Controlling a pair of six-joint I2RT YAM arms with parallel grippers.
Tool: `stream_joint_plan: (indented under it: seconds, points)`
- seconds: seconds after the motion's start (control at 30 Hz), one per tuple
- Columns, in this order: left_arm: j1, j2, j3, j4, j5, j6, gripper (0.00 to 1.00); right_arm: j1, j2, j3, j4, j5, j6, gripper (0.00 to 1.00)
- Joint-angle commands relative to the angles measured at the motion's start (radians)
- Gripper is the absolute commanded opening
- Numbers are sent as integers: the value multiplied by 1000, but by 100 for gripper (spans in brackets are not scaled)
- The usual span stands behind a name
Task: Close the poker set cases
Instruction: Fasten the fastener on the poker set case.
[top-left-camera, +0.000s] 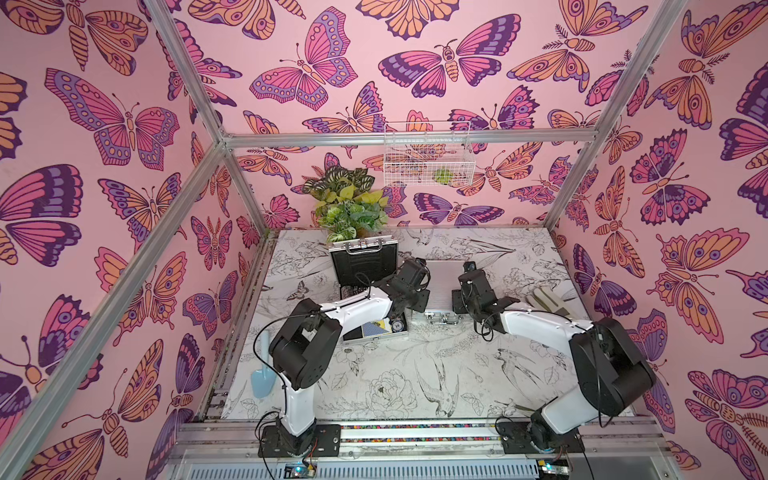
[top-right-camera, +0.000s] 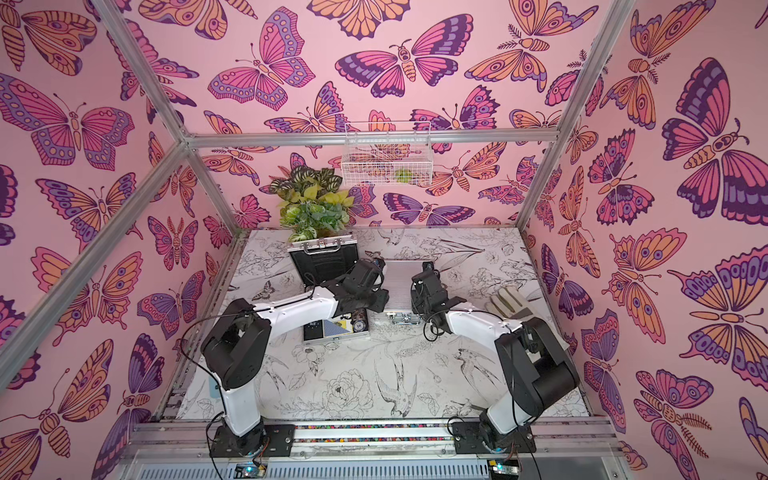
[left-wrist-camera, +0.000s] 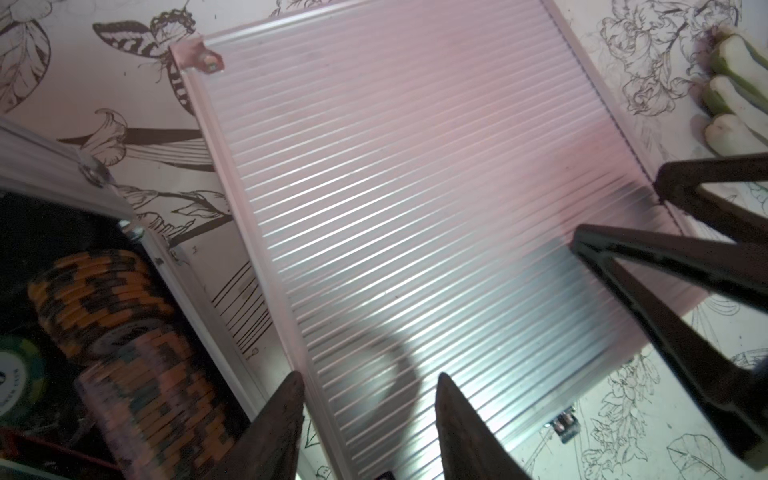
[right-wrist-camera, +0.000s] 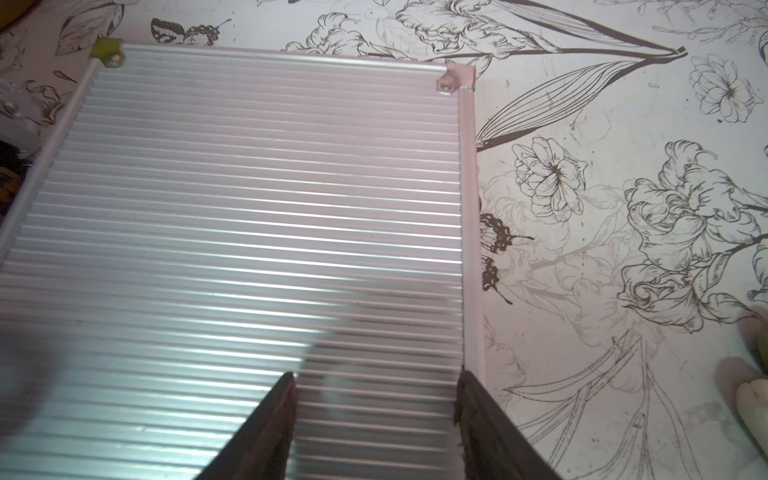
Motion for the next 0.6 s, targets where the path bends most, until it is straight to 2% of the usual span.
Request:
stream_joint_plan:
  seconds: [0.0, 0.17, 0.37, 0.57]
  points:
    - [-14, 10, 39, -4, 51, 6, 43, -6, 67, -44, -187, -49, -33, 62]
    - [-18, 4, 52, -8, 54, 9, 34, -9, 69, -38, -190, -62, -35, 62]
    - [-17, 26, 67, -65, 67, -25, 6, -10, 74, -27, -193, -69, -38, 62]
    - [-13, 56, 63, -72, 102, -62, 0, -12, 76, -12, -196, -78, -50, 62]
